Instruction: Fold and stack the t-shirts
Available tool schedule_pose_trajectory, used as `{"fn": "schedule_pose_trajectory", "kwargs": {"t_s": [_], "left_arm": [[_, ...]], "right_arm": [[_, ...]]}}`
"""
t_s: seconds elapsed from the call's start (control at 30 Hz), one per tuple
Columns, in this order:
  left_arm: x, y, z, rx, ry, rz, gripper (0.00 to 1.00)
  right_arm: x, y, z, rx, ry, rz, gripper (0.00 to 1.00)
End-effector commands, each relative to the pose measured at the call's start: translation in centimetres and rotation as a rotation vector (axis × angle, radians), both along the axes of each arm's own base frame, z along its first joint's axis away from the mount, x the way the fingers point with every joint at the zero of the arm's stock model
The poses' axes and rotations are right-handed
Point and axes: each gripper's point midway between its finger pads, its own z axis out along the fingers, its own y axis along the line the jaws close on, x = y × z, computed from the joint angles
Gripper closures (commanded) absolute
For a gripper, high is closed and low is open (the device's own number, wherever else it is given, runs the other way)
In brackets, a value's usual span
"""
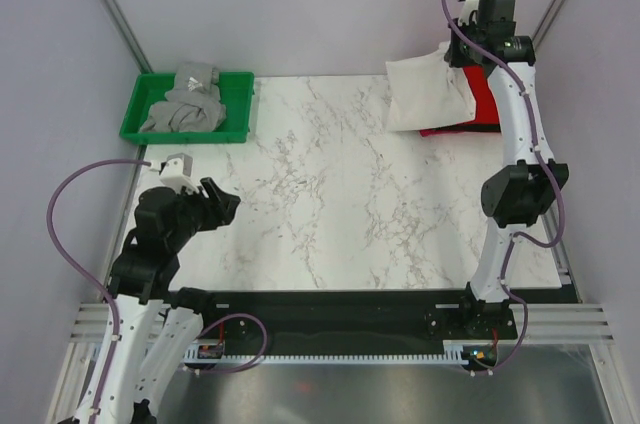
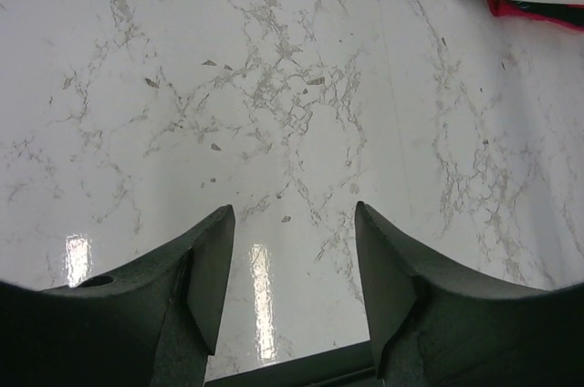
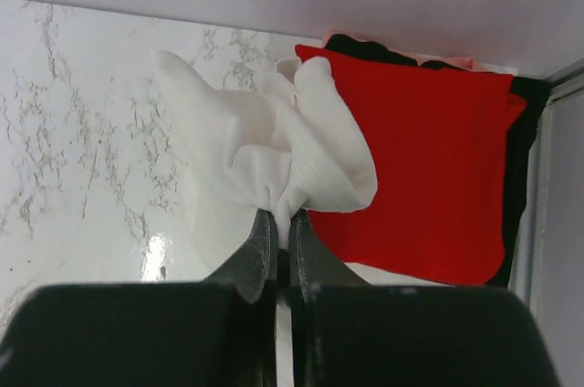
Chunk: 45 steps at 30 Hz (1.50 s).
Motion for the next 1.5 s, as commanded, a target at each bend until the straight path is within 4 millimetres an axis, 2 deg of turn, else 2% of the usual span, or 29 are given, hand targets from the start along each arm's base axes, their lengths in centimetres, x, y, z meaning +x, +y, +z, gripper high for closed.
{"fn": "schedule_pose_trajectory", "kwargs": {"t_s": [0.0,0.07,0.17,0.2,0.37,0.53,0.63,0.73,0.77,0.83,0.87,0.93,1.0,1.03,1.07,1.13,1.17,1.23,1.27,1.33,1.37,1.43,1.47], "left_arm": [[0.4,0.3,0.6,0.012,-0.015,0.016,0.38],[0.5,0.4,0.5,0.015,-0.008,0.025,0.38],[0.6,0.4,0.2,0.018,0.008,0.031,0.38],[0.7,0.4,0.1,0.019,0.012,0.031,0.38],[0.8,0.5,-0.2,0.025,0.031,0.037,0.39],[0.9,0.5,-0.5,0.027,0.045,0.038,0.39],[1.0,0.5,-0.6,0.03,0.052,0.041,0.4],[1.0,0.4,-0.7,0.03,0.06,0.04,0.4],[1.0,0.4,-0.8,0.035,0.066,0.042,0.4],[1.0,0.4,-0.9,0.036,0.07,0.043,0.4],[1.0,0.4,-0.9,0.036,0.073,0.046,0.4],[1.0,0.6,-1.0,0.038,0.079,0.056,0.4],[1.0,0.7,-0.9,0.039,0.079,0.061,0.4],[1.0,0.6,-1.0,0.038,0.087,0.062,0.4],[1.0,0.6,-1.1,0.039,0.092,0.062,0.41],[1.1,0.6,-1.2,0.041,0.096,0.062,0.41],[1.1,0.6,-1.3,0.04,0.101,0.063,0.41],[1.2,0.9,-1.4,0.047,0.106,0.077,0.41],[1.3,1.0,-1.5,0.05,0.108,0.084,0.41],[1.3,1.0,-1.7,0.053,0.12,0.09,0.41],[1.4,1.1,-1.8,0.054,0.125,0.093,0.41],[1.5,1.1,-2.1,0.058,0.136,0.092,0.41],[1.5,1.1,-2.1,0.059,0.138,0.092,0.41]], "right_arm": [[0.3,-0.8,6.2,0.008,-0.168,0.004,1.0],[0.4,-2.9,6.6,0.008,-0.178,-0.039,1.0],[0.9,-4.3,6.7,0.031,-0.182,-0.067,1.0],[1.0,-4.1,6.6,0.052,-0.18,-0.045,1.0],[2.0,-6.2,5.7,0.058,-0.174,-0.09,1.0],[2.7,-8.0,6.6,0.074,-0.213,-0.122,1.0],[3.4,-8.7,5.8,0.066,-0.212,-0.13,1.0],[4.4,-9.6,4.3,0.066,-0.205,-0.15,1.0],[4.8,-10.1,3.1,0.065,-0.187,-0.163,1.0],[5.7,-10.8,2.7,0.046,-0.211,-0.182,1.0],[6.1,-11.1,1.5,0.032,-0.2,-0.187,1.0],[7.1,-12.2,1.1,-0.009,-0.224,-0.215,1.0],[8.0,-13.3,-0.3,-0.047,-0.222,-0.236,1.0],[8.6,-13.7,-0.2,-0.052,-0.243,-0.244,1.0],[9.2,-14.4,-1.1,-0.055,-0.242,-0.252,1.0],[10.0,-15.6,-1.8,-0.065,-0.259,-0.283,1.0],[10.5,-16.2,-2.9,-0.069,-0.251,-0.296,1.0],[11.1,-17.5,-3.5,-0.104,-0.269,-0.336,1.0],[11.5,-17.9,-4.9,-0.119,-0.254,-0.347,1.0],[12.1,-18.9,-5.5,-0.165,-0.275,-0.367,1.0],[12.2,-19.6,-6.7,-0.191,-0.261,-0.393,1.0],[12.6,-20.5,-7.1,-0.229,-0.288,-0.419,1.0],[12.8,-21.1,-8.0,-0.245,-0.279,-0.436,1.0]]}}
